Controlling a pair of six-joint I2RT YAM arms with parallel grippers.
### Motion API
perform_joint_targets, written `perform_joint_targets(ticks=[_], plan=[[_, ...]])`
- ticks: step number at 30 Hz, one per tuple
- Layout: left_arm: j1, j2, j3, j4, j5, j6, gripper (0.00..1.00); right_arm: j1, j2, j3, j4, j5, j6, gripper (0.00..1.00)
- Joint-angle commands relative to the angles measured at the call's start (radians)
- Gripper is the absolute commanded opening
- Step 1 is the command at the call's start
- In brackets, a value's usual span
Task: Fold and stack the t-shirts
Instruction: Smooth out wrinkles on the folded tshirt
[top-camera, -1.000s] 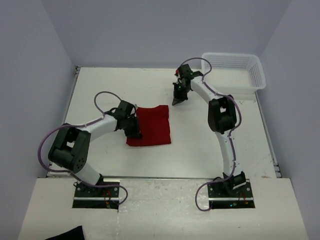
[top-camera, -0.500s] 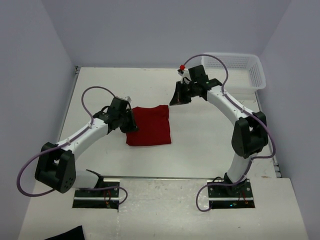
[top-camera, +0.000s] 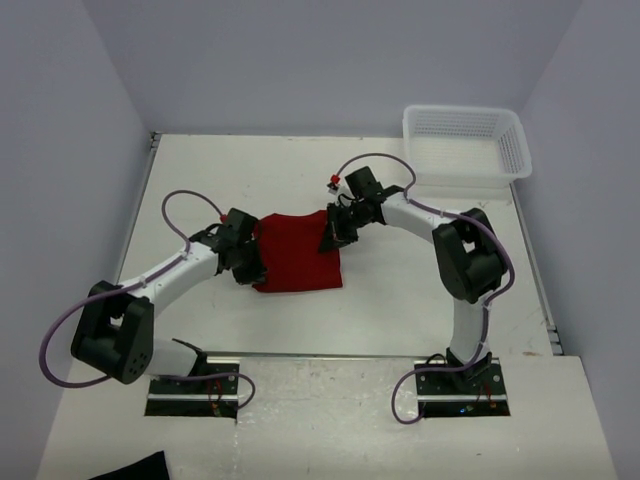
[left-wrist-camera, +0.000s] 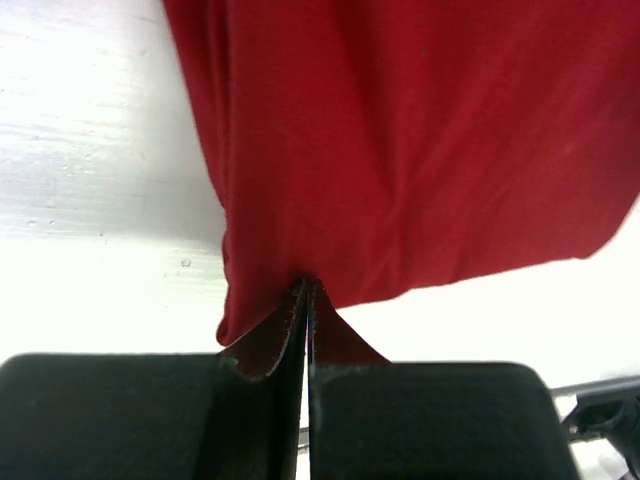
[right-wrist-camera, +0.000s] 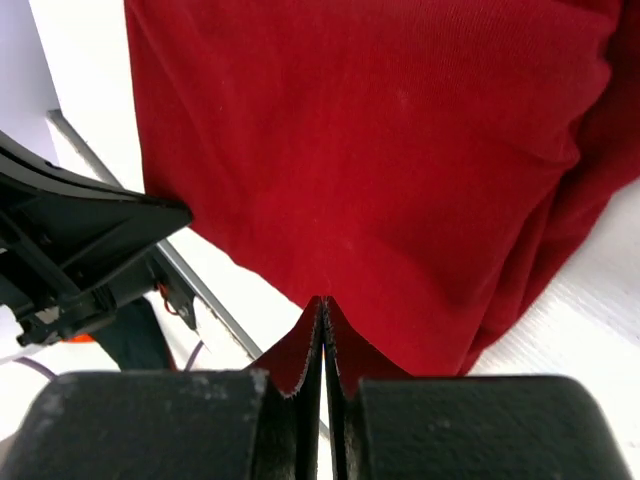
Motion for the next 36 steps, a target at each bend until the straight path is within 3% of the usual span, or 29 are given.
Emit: perform_joint_targets(ticks=[1, 8, 13, 17, 22, 27, 31, 36], plan=[[-0.005, 0.034, -0.02, -0.032, -0.058, -0.05, 0.0, 0.012, 0.023, 0.003, 0.054, 0.023, 0.056, 0.0], [-0.005, 0.187, -0.026, -0.039, -0.06, -0.053, 0.0, 0.034, 0.078, 0.015, -0.001, 0.17, 0.118, 0.0], [-0.008, 0.208, -0.022, -0.059, -0.06, -0.053, 0.0, 0.037, 0.091, -0.008, -0.006, 0.207, 0.148, 0.0], [-0.014, 0.128, -0.002, -0.107, -0.073, -0.074, 0.0, 0.036, 0.102, -0.025, -0.015, 0.218, 0.16, 0.0], [-0.016, -0.019, 0.095, -0.206, -0.196, -0.101, 0.0, 0.037, 0.085, -0.038, -0.014, 0.225, 0.162, 0.0], [-0.011, -0.072, 0.217, -0.173, -0.273, -0.055, 0.0, 0.037, 0.072, -0.048, -0.011, 0.215, 0.152, 0.0], [0.006, 0.043, 0.335, -0.064, -0.135, 0.065, 0.0, 0.039, 0.06, -0.054, -0.009, 0.207, 0.143, 0.0], [0.05, 0.189, 0.366, 0.112, -0.003, 0.113, 0.0, 0.042, 0.045, -0.06, -0.009, 0.196, 0.131, 0.0]])
